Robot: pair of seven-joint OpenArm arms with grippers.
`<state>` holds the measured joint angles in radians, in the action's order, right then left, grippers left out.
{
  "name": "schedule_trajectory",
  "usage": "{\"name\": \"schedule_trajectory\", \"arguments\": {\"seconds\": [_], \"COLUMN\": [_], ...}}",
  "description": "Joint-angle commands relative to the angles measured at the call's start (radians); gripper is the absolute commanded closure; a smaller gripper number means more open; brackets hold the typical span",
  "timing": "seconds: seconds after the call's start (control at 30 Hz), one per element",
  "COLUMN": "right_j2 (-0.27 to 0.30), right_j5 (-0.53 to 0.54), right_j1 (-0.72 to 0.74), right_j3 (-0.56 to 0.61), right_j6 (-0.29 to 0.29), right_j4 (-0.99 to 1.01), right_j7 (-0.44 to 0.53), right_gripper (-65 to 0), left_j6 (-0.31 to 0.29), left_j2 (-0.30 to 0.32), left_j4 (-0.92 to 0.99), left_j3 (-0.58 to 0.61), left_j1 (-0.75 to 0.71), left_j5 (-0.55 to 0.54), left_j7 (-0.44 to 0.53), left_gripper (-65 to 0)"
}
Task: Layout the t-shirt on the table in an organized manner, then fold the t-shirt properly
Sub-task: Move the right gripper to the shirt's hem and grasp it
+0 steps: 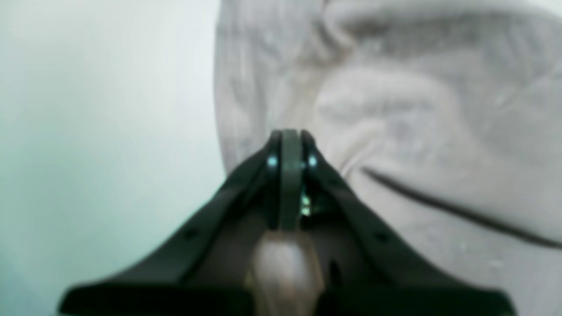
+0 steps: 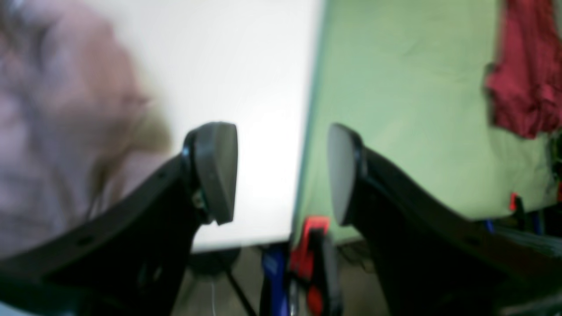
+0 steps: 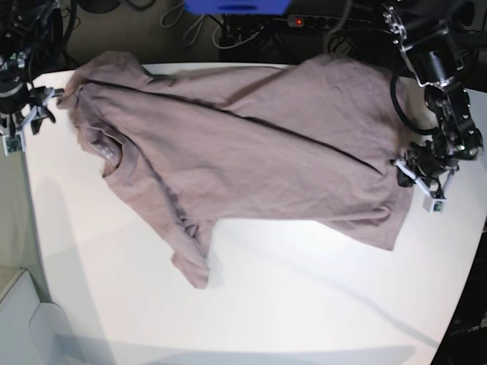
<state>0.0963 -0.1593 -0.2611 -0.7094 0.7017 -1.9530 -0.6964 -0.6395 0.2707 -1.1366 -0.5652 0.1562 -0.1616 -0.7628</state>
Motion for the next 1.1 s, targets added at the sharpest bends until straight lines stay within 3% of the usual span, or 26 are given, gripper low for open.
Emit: {"name": "schedule_trajectory", "arguments": {"seconds": [0.0, 0.17, 0.3, 0.37, 0.53, 0.73, 0.97, 1.07], "right_j2": [0.007, 0.004, 0.000, -0.031, -0.085, -0.097, -0.094, -0.092], "right_j5": [0.013, 0.013, 0.013, 0.011, 0.011, 0.011, 0.011, 0.011], "right_j1": [0.049, 0.251, 0.463, 0.573, 0.762, 0.903, 0.922, 0.922], "right_j3": [0.020, 0.305, 0.524, 0.584, 0.595, 0.595, 0.595, 0.595], "right_j6": [-0.004, -0.004, -0.004, -0.004, -0.004, -0.004, -0.004, -0.004], "right_j4": [-0.009, 0.094, 0.290, 0.415, 0.714, 1.042, 1.144, 1.180], "right_j7": [0.019, -0.018, -0.110, -0.125, -0.052, 0.093, 0.226, 0.252], "right_gripper": [-32.9, -33.1, -33.0, -33.0, -33.1, -33.0, -32.3, -26.3], "left_j6": [-0.001, -0.003, 0.002, 0.002, 0.004, 0.004, 0.005, 0.005], "left_j2": [0.020, 0.017, 0.009, -0.006, -0.012, -0.012, -0.014, -0.014], "left_j4": [-0.015, -0.018, -0.024, -0.024, -0.024, -0.024, -0.024, -0.024], "left_j3": [-0.002, -0.002, -0.002, -0.002, -0.002, -0.002, -0.002, -0.002], "left_j1": [0.016, 0.001, -0.022, -0.037, -0.048, -0.065, -0.065, -0.065], "left_j5": [-0.016, -0.011, -0.016, -0.011, -0.010, -0.014, -0.016, -0.016], "left_j7": [0.016, 0.016, 0.016, 0.015, 0.015, 0.015, 0.015, 0.015], "left_gripper": [-0.2, -0.2, -0.2, -0.2, -0.2, -0.2, -0.2, -0.2]}}
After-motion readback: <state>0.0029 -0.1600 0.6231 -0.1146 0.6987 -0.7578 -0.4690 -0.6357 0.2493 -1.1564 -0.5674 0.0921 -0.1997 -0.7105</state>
